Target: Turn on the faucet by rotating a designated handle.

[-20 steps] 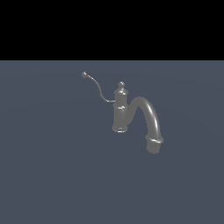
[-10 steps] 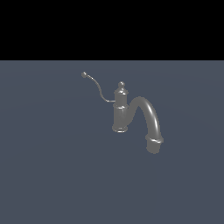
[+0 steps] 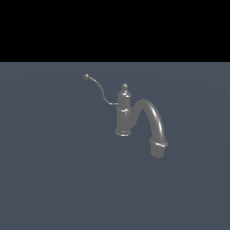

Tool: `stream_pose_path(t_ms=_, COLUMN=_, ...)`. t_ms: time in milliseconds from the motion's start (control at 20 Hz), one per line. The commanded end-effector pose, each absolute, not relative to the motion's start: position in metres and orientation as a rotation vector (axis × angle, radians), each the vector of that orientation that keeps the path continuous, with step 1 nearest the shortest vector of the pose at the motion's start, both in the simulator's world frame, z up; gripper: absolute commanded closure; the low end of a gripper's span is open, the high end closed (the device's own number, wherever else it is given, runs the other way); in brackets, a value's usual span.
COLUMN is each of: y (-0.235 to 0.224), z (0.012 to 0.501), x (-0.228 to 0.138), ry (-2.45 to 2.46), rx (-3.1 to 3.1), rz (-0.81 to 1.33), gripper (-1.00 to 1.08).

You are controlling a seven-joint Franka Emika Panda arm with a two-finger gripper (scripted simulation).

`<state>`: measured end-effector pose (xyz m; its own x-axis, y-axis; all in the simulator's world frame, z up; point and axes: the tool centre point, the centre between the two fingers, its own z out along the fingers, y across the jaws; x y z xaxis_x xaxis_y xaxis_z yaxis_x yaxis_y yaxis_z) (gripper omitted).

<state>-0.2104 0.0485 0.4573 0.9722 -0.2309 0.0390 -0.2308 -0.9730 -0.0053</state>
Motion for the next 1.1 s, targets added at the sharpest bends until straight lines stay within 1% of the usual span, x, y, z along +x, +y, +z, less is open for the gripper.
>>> stream_pose_path(t_ms=0, y=0.057, z=0.447, x=-0.201, ry=0.451, rx=-3.107, rz=-0.059, gripper=1.08)
stream_pose_path(t_ms=550, y=0.088, z=0.401, x=-0.154, ry=0.822, rx=-3.027, rz=-0.045, gripper=1.08)
stream_pose_path(t_ms=1050, y=0.106, z=0.359, x=-0.106, ry=1.144, rx=-2.918, rz=-0.032, gripper=1.08)
